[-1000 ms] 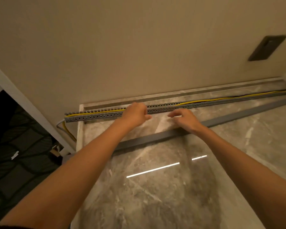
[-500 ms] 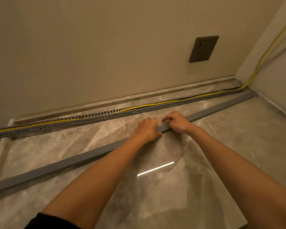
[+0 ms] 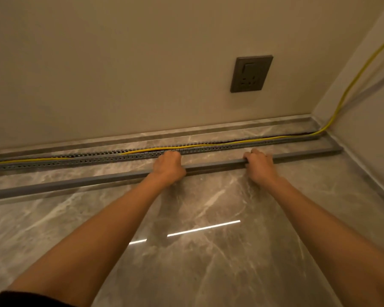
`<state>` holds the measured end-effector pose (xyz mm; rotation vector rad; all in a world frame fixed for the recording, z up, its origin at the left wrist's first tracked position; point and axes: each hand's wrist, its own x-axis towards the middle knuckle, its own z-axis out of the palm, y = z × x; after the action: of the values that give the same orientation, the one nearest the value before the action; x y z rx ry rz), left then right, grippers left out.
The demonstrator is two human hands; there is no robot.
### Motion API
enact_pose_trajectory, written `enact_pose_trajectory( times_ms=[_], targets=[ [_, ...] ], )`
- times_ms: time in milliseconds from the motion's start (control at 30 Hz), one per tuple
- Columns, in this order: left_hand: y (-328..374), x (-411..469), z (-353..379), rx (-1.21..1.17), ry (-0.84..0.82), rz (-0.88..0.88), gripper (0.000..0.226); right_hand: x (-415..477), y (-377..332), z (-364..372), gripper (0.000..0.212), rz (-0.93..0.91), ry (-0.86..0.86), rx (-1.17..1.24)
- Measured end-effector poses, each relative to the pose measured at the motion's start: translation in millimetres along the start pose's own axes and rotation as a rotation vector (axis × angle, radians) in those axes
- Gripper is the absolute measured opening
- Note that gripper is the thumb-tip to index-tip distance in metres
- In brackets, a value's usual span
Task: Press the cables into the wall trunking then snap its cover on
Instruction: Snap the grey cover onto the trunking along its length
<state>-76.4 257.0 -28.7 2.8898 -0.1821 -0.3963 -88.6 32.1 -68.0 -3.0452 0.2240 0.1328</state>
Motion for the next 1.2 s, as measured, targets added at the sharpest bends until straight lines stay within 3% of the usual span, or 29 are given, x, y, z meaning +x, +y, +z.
enact_pose_trajectory(
  times_ms=[100, 367, 700, 867, 1100, 1200],
  targets=[
    [10, 6, 7, 0.022, -0.004, 0.071, 0.026, 3, -3, 2, 0.022, 0.006, 0.059, 0.106],
    [70, 36, 20, 0.165, -0.026, 0.433, 0.029, 5, -8, -6, 0.025, -0.060, 0.014, 0.175],
    [111, 49, 19, 0.287, -0.098, 0.332, 0.029, 10, 88, -1, 0.027, 0.107, 0.128, 0.059],
    [167, 57, 41, 0.192, -0.063, 0.353, 0.032, 21, 137, 1, 0.041, 0.134, 0.125, 0.058],
    [259, 69, 67, 0.125, -0.031, 0.362, 0.024, 40, 217, -14, 0.034, -0.026, 0.051, 0.084],
    [268, 72, 68, 0.137, -0.009, 0.316, 0.023, 47, 230, -17, 0.045, -0.134, 0.115, 0.101]
  ],
)
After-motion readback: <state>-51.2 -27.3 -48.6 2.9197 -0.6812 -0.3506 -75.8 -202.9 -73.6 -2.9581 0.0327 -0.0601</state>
